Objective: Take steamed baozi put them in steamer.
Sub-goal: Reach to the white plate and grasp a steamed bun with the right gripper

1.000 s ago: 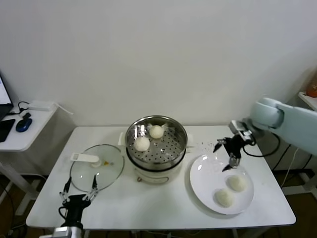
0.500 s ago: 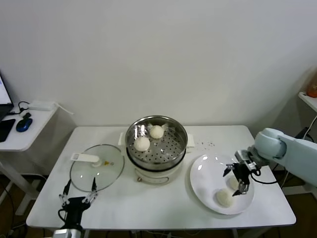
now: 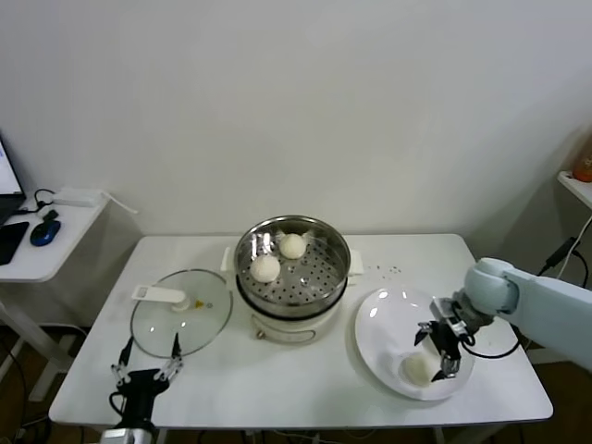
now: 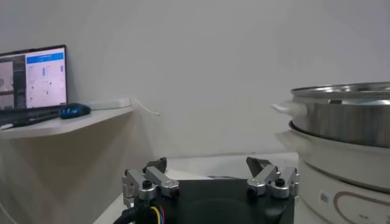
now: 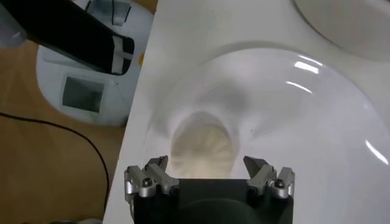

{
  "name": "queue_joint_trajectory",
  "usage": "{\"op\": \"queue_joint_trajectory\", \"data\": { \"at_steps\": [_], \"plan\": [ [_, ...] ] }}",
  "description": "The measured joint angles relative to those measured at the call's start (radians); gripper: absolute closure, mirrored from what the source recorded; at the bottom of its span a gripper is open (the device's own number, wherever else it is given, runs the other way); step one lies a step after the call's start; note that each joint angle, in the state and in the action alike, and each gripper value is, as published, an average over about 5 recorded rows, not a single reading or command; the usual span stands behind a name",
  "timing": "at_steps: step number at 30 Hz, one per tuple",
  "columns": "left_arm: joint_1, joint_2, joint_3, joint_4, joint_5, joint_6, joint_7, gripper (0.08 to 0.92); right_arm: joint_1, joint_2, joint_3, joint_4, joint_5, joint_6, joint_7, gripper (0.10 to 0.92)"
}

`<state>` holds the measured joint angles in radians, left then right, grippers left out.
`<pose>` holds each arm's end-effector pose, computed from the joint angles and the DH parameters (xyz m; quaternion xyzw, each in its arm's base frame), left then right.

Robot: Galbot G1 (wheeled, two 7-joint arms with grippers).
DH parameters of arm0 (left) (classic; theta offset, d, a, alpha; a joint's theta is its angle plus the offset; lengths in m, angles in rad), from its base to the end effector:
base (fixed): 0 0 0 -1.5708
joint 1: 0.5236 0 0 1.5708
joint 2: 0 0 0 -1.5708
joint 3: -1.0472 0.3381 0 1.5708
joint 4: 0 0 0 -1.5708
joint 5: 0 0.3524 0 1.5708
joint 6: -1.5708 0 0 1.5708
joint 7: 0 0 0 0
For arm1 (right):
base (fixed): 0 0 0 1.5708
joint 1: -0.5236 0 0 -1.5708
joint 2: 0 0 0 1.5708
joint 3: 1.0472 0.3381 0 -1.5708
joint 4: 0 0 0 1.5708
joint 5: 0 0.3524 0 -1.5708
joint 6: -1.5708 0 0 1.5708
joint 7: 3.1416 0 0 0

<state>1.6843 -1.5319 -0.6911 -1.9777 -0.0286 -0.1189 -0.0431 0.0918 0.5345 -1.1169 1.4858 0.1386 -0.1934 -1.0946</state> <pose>0.1397 0.0616 -0.3477 0.0831 -0.9940 -0.0492 0.0518 0.4338 -0.1383 -0.2268 0.6065 -0.4852 0.4733 0.4156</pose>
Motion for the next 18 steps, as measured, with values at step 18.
{"op": "queue_joint_trajectory", "data": {
  "at_steps": [18],
  "plan": [
    [-0.014,0.000,0.004,0.010,-0.001,0.003,0.000,0.177,-0.027,0.013,0.004,-0.026,-0.014,-0.002,0.000,0.216]
  ]
}}
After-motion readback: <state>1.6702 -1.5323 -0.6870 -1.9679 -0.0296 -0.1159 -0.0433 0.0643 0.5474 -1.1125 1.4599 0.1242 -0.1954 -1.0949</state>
